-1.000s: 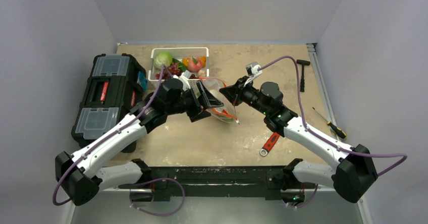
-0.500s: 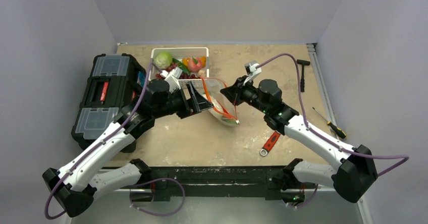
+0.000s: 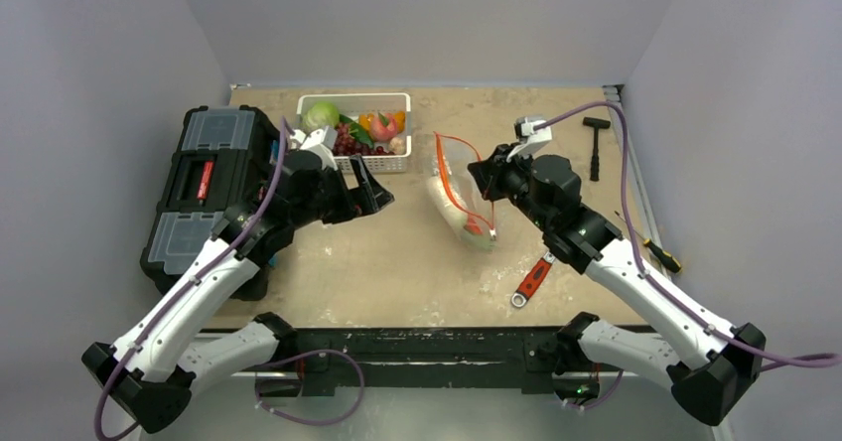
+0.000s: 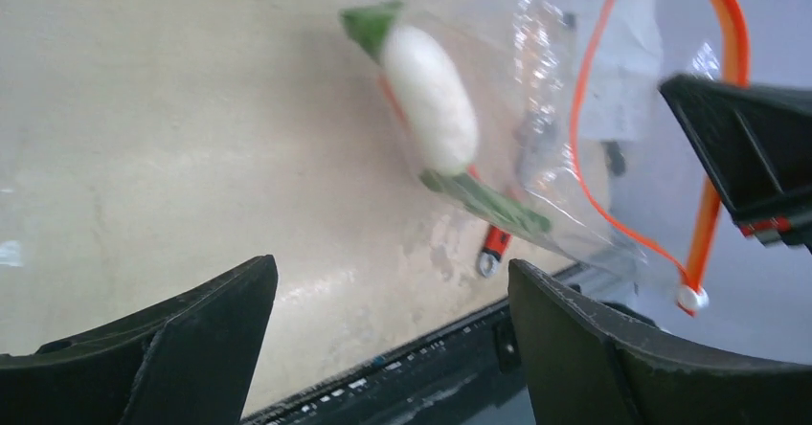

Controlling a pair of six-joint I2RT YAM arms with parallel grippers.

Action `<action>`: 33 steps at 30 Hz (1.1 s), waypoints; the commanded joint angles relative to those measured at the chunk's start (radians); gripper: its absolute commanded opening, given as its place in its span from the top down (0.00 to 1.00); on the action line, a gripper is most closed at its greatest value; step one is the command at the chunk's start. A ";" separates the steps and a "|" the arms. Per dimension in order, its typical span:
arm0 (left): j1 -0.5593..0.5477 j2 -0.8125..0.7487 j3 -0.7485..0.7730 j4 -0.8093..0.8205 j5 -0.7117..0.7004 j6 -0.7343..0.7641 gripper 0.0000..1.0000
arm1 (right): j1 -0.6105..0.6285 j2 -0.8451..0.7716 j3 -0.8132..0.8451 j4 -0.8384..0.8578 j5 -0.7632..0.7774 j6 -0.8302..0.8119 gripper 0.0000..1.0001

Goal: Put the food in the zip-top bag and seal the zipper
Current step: Pick up the fake vegetable from the bin.

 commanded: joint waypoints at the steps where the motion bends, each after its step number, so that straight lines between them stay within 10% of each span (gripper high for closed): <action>1: 0.089 0.035 0.046 -0.008 -0.115 0.105 0.09 | 0.003 -0.050 -0.046 0.010 0.158 -0.037 1.00; 9: 0.200 0.260 0.093 0.177 -0.231 0.220 0.09 | 0.002 -0.047 -0.090 0.070 0.179 -0.059 1.00; 24: 0.402 0.973 0.726 -0.073 -0.238 0.525 0.12 | 0.010 -0.007 -0.148 0.160 0.111 -0.062 1.00; 33: 0.415 1.057 0.741 0.103 0.019 0.257 0.28 | 0.033 0.008 -0.145 0.168 0.131 -0.071 1.00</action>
